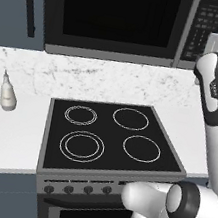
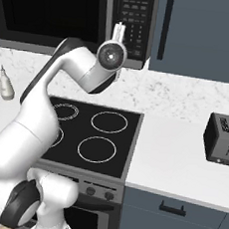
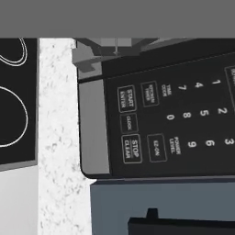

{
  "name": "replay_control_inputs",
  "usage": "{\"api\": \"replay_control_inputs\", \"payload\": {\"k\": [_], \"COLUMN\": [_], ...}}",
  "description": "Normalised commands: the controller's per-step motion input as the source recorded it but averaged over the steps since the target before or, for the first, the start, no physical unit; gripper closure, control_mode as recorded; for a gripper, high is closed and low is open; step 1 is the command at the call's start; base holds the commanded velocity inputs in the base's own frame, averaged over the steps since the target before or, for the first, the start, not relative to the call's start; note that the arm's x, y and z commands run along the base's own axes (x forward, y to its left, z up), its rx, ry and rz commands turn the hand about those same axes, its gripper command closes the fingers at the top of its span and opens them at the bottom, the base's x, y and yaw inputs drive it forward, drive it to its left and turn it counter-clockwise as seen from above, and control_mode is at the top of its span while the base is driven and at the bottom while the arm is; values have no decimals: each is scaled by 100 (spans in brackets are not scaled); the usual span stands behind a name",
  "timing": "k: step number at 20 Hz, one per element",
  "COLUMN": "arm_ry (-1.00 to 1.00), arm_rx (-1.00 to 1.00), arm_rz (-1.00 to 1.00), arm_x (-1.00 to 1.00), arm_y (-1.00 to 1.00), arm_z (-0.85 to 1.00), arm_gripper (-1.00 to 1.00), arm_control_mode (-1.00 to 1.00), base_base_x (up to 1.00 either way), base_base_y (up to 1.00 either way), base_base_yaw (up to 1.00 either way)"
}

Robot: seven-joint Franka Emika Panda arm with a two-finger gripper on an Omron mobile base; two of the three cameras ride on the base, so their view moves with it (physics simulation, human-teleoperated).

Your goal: Open the microwave, place the bowl with waffle inside the microwave, then close the microwave door and turn it on.

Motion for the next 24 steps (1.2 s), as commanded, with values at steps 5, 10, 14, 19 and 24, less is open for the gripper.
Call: {"api": "replay_control_inputs", "payload": {"k": [5, 10, 14, 19, 24], "arm_ry": [-1, 0, 0, 0, 3], "arm_rx": [0, 0, 0, -2, -3], "arm_rz": [0, 0, 0, 0, 0], "arm_x": [40, 43, 47, 54, 85], "arm_y": [-8, -12, -16, -1, 0], "arm_z": [-8, -2, -4, -24, -31], "arm_gripper": [100, 100, 100, 100, 100], "arm_control_mode": [-100, -100, -100, -100, -100], "base_base_x": [0, 0, 0, 0, 0], "base_base_y": [0, 0, 0, 0, 0], "base_base_yaw": [0, 0, 0, 0, 0]}}
